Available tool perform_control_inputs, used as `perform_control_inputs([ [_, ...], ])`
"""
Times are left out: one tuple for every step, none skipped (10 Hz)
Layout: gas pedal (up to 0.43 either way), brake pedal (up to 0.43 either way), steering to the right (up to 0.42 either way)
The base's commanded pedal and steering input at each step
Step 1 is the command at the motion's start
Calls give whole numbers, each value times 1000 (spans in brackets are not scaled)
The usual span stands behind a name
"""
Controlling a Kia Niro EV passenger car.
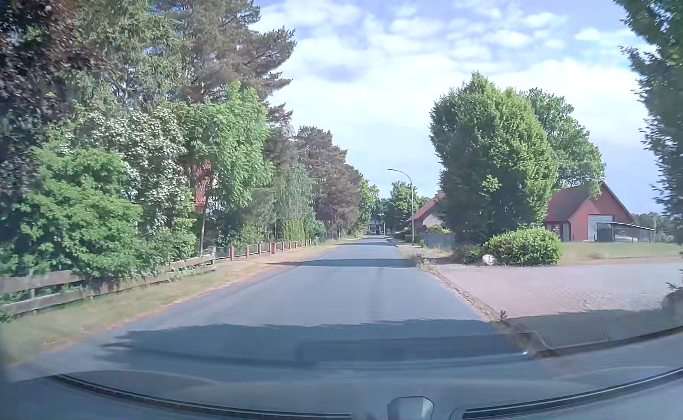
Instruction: Follow the waypoints while adhering to traffic rules and regulations
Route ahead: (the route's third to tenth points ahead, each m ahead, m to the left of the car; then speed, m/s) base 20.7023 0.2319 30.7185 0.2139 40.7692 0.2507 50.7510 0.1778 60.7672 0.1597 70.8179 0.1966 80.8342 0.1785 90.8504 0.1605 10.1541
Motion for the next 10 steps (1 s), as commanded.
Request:
perform_control_inputs([
  [220,6,3],
  [220,6,5],
  [209,6,6],
  [197,6,6],
  [197,6,5],
  [197,6,6],
  [197,6,5],
  [197,6,5],
  [197,6,5],
  [197,6,5],
])
